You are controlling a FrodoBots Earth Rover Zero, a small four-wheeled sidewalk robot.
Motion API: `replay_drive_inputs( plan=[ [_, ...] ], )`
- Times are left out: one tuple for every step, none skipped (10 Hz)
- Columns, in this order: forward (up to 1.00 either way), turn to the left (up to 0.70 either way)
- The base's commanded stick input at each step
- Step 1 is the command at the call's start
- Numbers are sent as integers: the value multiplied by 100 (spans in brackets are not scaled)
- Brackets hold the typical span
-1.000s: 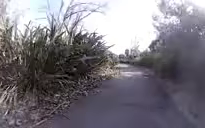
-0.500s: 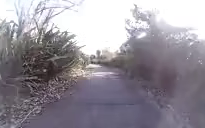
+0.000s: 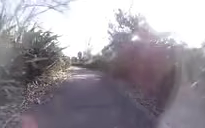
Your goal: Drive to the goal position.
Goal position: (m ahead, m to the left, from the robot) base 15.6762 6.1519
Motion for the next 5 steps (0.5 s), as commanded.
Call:
replay_drive_inputs(
  plan=[
    [45, 0],
    [45, 0],
    [45, 0],
    [45, 0],
    [45, 0]
  ],
)
